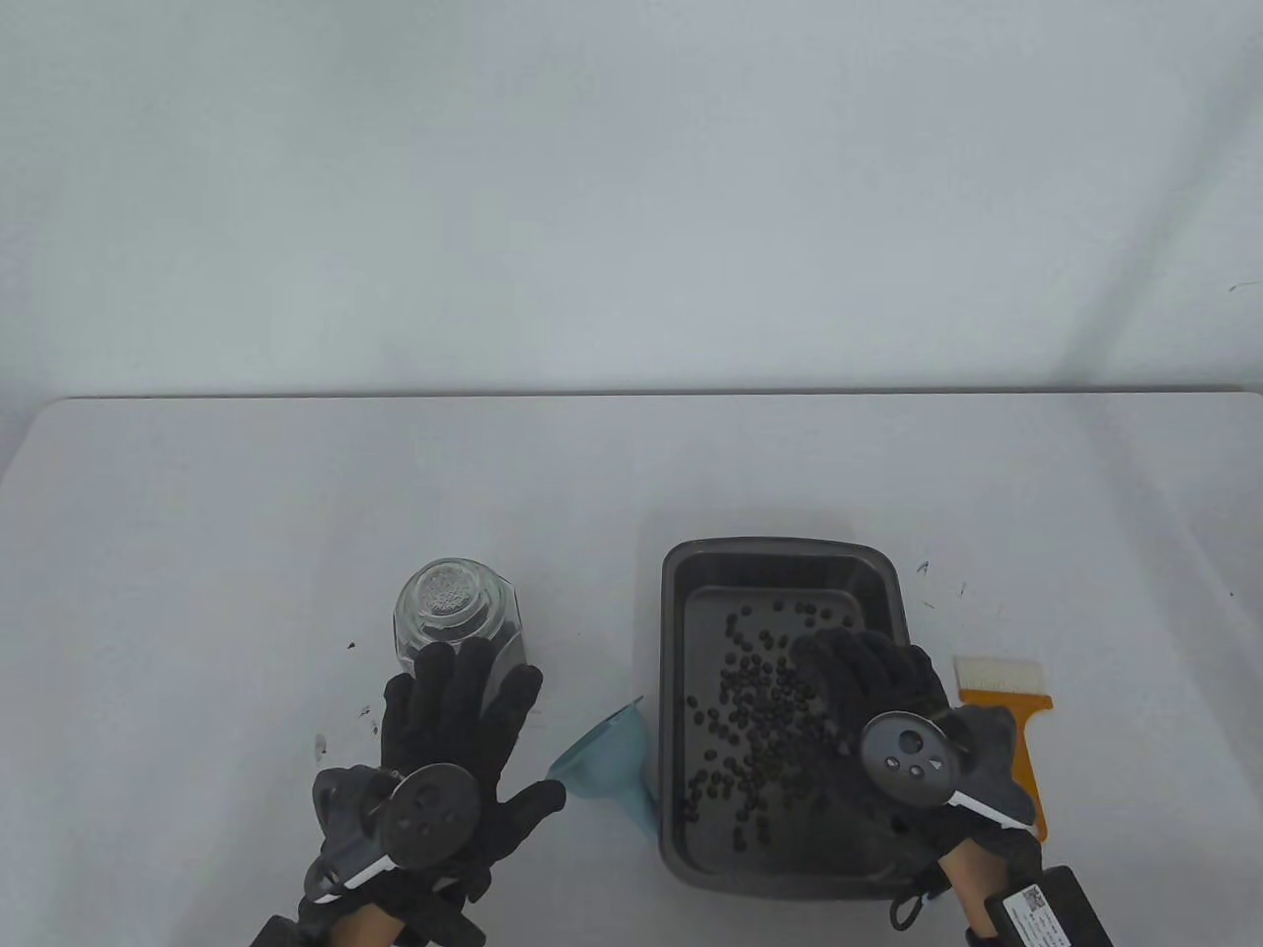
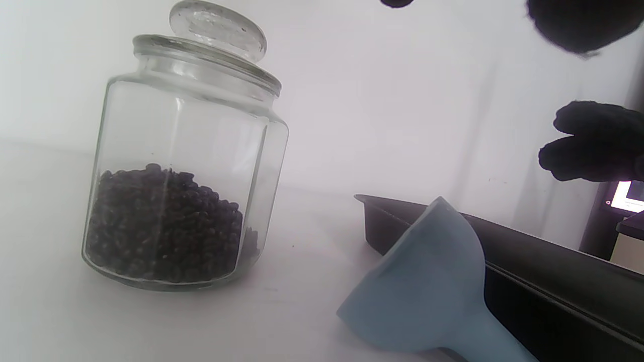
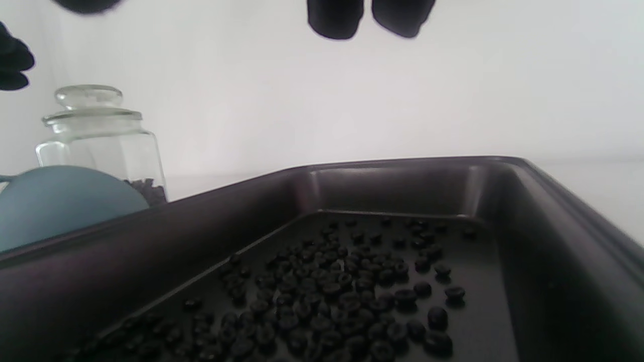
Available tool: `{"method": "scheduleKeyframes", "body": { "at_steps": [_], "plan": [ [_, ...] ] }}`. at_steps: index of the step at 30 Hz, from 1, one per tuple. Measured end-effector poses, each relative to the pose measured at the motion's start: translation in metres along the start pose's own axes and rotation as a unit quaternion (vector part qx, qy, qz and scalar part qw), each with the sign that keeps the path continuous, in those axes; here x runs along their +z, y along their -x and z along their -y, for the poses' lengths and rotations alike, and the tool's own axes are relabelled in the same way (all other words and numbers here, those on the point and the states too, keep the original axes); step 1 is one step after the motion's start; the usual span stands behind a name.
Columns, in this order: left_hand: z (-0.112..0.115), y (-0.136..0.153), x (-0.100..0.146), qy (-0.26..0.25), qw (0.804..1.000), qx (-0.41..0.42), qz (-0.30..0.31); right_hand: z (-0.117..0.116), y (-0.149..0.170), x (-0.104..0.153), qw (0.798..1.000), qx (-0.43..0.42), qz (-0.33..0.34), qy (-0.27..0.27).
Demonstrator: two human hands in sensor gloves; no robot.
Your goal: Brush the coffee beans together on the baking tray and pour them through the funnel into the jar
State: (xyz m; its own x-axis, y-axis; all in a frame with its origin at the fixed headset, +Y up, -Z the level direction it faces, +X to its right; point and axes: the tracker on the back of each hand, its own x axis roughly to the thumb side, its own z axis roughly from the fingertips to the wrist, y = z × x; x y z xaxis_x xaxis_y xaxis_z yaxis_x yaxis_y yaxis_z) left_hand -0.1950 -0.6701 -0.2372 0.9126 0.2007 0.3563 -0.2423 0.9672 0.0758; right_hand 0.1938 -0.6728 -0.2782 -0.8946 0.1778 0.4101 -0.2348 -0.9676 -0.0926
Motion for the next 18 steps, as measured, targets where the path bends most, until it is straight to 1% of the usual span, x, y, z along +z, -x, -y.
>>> {"method": "scheduleKeyframes", "body": {
  "at_steps": [4,8,9,13,16,18],
  "plan": [
    [-0.012,0.003,-0.006,-0.015,1.000,-0.006,-0.008,0.001,0.002,0.000,1.000,-0.002,-0.002,0.000],
    [-0.030,0.004,-0.020,0.005,0.999,-0.038,-0.023,0.000,0.002,0.000,1.000,0.002,-0.003,-0.007],
    [-0.036,0.006,-0.028,0.009,0.998,-0.046,-0.029,0.000,0.002,0.000,1.000,0.000,-0.003,-0.008],
    [-0.047,0.013,-0.051,0.013,0.998,-0.049,-0.043,0.000,0.002,0.001,1.000,0.001,-0.005,-0.009],
    [-0.051,0.020,-0.070,0.046,0.996,-0.045,-0.064,0.000,0.003,0.001,1.000,-0.005,-0.008,-0.011],
    [-0.049,0.024,-0.083,0.082,0.992,-0.046,-0.082,0.000,0.003,0.001,1.000,-0.003,-0.010,-0.014]
  ]
}}
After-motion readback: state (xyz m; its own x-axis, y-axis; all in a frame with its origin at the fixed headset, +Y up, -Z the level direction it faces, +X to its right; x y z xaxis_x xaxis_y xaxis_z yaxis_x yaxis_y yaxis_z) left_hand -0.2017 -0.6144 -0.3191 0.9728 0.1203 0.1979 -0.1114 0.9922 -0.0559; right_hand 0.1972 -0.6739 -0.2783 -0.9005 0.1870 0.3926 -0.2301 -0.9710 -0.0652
